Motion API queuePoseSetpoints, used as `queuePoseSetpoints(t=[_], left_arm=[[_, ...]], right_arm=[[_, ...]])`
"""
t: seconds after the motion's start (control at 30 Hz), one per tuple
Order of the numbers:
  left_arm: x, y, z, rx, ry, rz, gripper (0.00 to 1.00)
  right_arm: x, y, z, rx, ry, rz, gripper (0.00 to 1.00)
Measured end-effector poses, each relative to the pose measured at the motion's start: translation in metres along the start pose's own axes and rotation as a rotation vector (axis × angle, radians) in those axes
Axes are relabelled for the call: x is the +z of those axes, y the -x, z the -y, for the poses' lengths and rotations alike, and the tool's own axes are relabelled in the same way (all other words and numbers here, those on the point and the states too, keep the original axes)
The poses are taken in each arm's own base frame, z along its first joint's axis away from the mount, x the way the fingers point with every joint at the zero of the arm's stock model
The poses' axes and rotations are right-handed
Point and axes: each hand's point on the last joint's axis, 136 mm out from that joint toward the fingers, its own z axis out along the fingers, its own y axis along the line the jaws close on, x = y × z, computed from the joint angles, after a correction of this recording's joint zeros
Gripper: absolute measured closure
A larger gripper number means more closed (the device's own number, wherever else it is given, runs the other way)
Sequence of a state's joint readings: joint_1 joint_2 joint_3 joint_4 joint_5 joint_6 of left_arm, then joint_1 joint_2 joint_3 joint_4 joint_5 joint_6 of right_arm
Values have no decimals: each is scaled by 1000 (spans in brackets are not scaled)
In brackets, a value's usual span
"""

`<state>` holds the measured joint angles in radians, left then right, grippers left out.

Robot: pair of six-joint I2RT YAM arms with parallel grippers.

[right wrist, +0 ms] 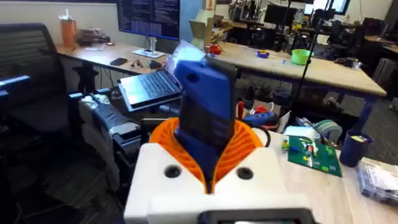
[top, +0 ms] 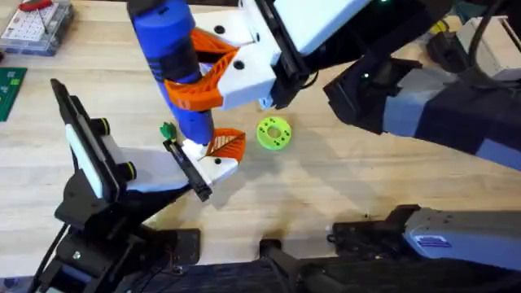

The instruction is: Pick up the gripper from the table and insert it into the empty holder that is missing its gripper. Then pick up a screw, insert it into the mounting hole, and use the screwdriver to tighten it. Finally, clean up the table by picking up the vegetable and placing it into the bucket.

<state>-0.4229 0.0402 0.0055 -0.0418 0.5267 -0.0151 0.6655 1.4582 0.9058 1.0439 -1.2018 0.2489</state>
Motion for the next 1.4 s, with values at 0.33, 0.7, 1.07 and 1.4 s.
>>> queuePoseSetpoints(t=[0.33,0.7,1.07,1.4], left_arm=[[0,0,0,0,0,0,985],[0,0,0,0,0,0,985],[0,0,0,0,0,0,985],[0,0,0,0,0,0,985]], right_arm=[[0,-1,0,1,0,-2,979],[0,-2,0,4,-1,-6,979],[0,-3,1,5,-1,-7,979],[0,-4,-2,6,16,-12,979]])
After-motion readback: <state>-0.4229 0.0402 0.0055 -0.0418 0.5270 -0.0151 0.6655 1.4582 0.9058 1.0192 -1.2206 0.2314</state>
